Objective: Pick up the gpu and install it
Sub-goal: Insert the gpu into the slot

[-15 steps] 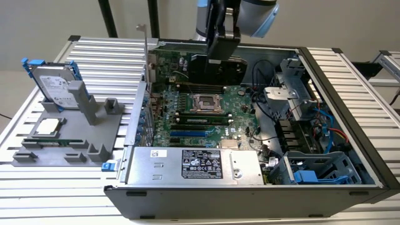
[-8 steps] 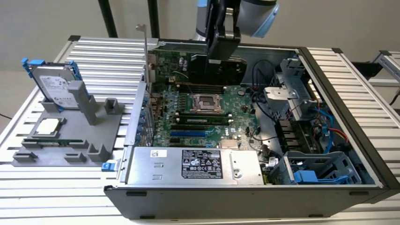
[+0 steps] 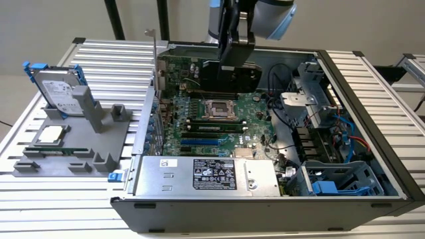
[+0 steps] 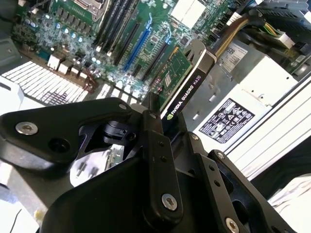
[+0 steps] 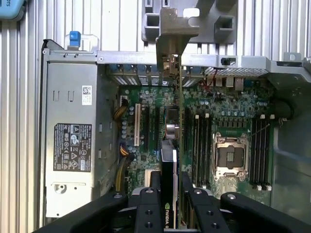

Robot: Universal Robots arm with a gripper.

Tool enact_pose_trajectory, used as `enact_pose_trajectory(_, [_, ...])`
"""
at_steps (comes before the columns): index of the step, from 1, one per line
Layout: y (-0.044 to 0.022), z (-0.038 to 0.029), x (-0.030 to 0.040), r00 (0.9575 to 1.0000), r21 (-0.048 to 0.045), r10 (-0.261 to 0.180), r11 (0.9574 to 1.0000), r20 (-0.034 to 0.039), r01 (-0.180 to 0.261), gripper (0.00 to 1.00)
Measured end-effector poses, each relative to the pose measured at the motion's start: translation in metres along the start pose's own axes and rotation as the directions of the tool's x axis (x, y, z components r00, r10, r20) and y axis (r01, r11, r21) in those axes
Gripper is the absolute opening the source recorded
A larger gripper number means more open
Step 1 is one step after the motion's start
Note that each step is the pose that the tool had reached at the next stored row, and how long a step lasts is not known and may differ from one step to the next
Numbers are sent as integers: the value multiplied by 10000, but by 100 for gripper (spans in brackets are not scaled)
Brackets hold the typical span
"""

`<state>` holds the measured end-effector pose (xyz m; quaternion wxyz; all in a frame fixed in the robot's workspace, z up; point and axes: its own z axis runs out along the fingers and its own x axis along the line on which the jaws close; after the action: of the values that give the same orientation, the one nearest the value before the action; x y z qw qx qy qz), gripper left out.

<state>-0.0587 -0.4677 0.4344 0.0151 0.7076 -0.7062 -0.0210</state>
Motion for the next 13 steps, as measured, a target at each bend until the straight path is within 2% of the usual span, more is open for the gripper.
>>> enact_pose_trajectory(8, [-4, 53, 0, 9999, 0, 6, 10000, -115, -6, 0])
enact_pose_trajectory(13, [-5, 57, 1, 9999, -1, 7, 10000, -130, -7, 0])
